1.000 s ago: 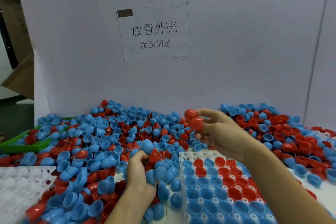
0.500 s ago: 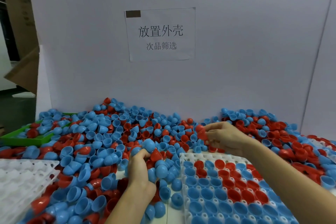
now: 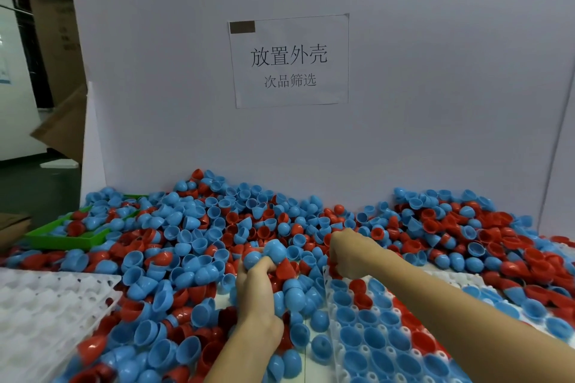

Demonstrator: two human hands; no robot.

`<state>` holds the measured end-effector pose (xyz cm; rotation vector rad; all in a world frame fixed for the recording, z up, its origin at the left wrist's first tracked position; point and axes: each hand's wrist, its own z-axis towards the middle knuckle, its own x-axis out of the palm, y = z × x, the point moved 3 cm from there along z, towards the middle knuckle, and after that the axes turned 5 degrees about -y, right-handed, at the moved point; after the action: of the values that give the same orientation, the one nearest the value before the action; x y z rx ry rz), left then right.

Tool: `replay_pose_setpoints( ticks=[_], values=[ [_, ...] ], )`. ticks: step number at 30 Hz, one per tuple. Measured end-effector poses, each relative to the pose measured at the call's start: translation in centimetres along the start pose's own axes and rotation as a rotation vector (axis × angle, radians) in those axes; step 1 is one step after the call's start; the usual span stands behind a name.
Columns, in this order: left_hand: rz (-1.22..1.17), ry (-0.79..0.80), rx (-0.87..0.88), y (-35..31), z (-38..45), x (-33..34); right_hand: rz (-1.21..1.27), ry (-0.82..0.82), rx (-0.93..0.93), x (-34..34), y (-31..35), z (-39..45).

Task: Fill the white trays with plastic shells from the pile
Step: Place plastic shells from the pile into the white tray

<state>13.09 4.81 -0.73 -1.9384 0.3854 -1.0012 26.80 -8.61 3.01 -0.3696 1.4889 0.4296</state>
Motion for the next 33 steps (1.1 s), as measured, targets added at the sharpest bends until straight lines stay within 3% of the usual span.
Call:
replay_pose_setpoints(
  ticks=[15,26,30,33],
  values=[
    [0.036,0.023,-0.007,0.3,-0.3,0.2,-0.019,0.039,-0.064,0.5,0.0,0.2],
    [0.036,0.044,-0.014,0.3,-0.6,0.4,0.071,-0.182,-0.078,-1.7,0.0,-0.8],
    [0.013,0.048,0.016,0.3,-0.7,0.5,0.347,-0.257,-0.162,-3.6,0.8,-2.8],
    [-0.001,0.088,0.037,0.2,-0.9,0.8,0.520,-0.174,-0.221,-4.4,1.6,-5.3]
  ],
)
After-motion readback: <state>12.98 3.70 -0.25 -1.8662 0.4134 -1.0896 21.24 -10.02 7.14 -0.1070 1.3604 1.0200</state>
